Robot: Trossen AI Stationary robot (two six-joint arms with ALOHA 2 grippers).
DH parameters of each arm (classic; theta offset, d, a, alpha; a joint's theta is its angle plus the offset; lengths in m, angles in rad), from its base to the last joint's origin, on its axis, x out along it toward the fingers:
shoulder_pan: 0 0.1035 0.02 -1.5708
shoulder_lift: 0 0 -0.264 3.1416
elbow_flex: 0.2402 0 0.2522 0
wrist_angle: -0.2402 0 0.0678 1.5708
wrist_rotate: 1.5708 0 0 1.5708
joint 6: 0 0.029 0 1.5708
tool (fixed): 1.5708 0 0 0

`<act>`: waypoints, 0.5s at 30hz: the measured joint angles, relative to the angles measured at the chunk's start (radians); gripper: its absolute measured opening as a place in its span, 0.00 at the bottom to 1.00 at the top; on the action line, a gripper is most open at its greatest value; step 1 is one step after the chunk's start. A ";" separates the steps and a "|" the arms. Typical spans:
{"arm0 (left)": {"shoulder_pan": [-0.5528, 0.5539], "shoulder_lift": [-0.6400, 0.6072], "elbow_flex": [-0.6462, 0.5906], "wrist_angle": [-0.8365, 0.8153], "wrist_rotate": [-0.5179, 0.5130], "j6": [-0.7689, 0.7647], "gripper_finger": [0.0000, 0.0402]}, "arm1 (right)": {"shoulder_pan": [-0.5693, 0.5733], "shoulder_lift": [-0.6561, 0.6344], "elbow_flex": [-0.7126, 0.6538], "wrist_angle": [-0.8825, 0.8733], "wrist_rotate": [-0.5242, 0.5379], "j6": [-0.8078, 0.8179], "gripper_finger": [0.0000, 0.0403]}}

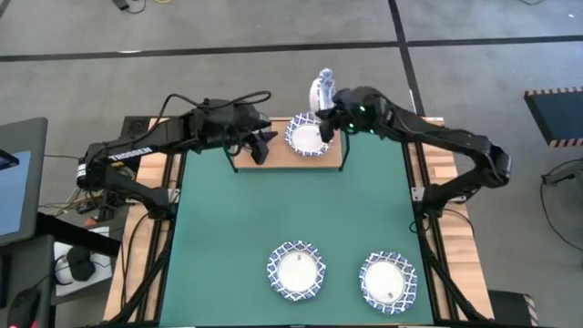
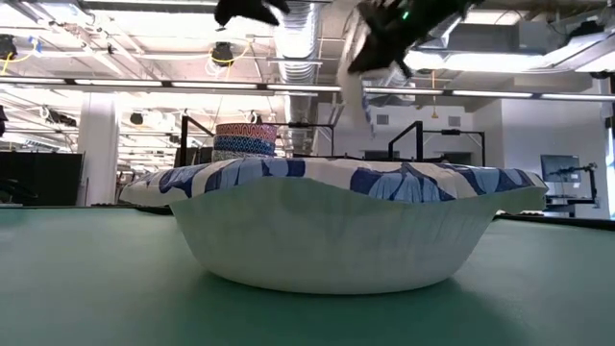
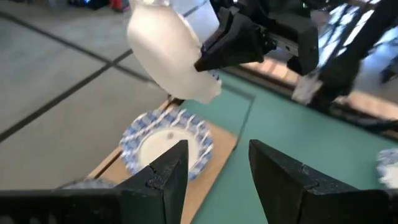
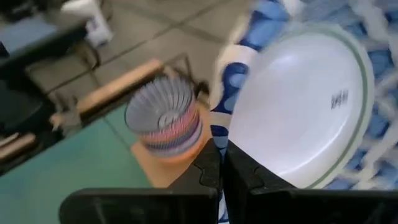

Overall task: Place and stack bowls onto a shelf
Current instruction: Stack the white patterned bowl on top of the other white patterned bowl on the shelf

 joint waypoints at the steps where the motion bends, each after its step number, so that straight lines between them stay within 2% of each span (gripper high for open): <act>1: 0.005 0.000 -0.001 -0.019 -0.013 -0.002 0.38 | -0.016 0.029 0.013 -0.006 -0.051 0.000 0.06; 3: 0.014 0.000 -0.002 -0.058 -0.030 -0.007 0.38 | -0.029 0.094 0.051 -0.049 -0.110 -0.018 0.06; 5: 0.032 0.000 -0.002 -0.081 -0.031 -0.009 0.38 | -0.023 0.153 0.091 -0.118 -0.117 -0.062 0.06; 15: 0.105 0.000 -0.003 -0.173 -0.008 -0.032 0.38 | 0.011 0.364 0.206 -0.326 -0.050 -0.183 0.06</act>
